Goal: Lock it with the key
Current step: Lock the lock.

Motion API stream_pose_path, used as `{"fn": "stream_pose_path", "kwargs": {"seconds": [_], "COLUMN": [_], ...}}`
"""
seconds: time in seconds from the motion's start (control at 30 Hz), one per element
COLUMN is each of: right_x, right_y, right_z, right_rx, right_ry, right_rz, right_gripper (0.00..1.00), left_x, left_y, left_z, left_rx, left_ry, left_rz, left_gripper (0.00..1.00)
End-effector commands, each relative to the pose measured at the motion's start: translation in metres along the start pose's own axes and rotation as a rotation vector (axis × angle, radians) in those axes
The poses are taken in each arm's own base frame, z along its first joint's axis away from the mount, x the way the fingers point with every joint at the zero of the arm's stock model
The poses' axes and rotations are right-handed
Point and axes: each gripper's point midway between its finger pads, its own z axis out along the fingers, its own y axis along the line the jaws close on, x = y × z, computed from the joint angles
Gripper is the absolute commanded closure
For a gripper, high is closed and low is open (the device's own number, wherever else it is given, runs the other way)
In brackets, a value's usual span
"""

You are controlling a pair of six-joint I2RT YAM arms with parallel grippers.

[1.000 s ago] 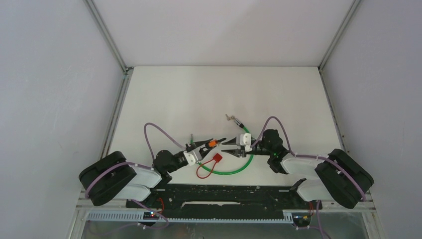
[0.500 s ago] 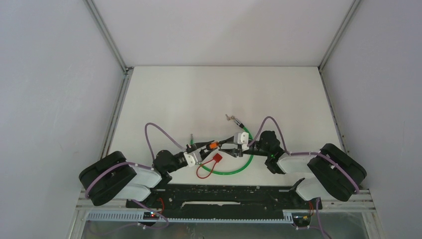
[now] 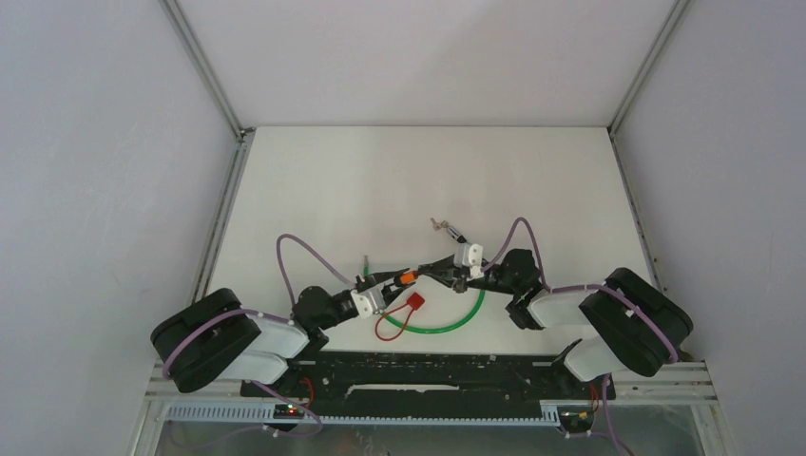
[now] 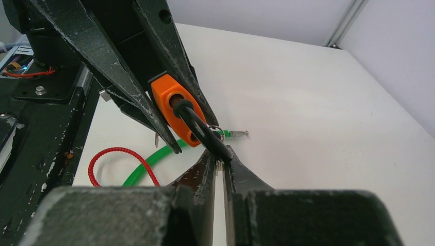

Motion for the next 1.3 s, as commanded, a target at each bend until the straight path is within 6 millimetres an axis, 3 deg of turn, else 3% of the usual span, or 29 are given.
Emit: {"fn": "stream_pose_path", "kwargs": {"seconds": [0.0,0.2,0.7,0.9,1.27], "right_x": [-0.014,-0.011,-0.015,-0.03,-0.022], "right_y": [-0.002,-0.006,0.003,0.008,0.018], "right_z": [0.001,-0.002,0.002,-0.004,0.002], "right_rx": [-0.005,0.01,-0.023,-0.053,-0.133], "right_ry": [-0.051,-0.029,-0.047,-0.134,-0.127], "right_rz": [-0.027,-0.037,-0.053,-0.06,-0.043], "right_gripper": [0.92,1.0,1.0,1.0,1.0], "left_x": [-0.036,-0.036,-0.035,-0.034,-0.04], "left_y": [0.014,0.014,0.002,-0.003,-0.02], "left_z": [0.002,0.003,0.009,0.011,0.013], "left_rx": [-0.048,-0.042,0.031,0.061,0.163], "left_ry": [-0.136,-0.138,-0.142,-0.141,-0.175], "left_rz": [0.057,0.055,0.03,0.023,0.01], "left_gripper": [1.0,1.0,1.0,1.0,1.0]}}
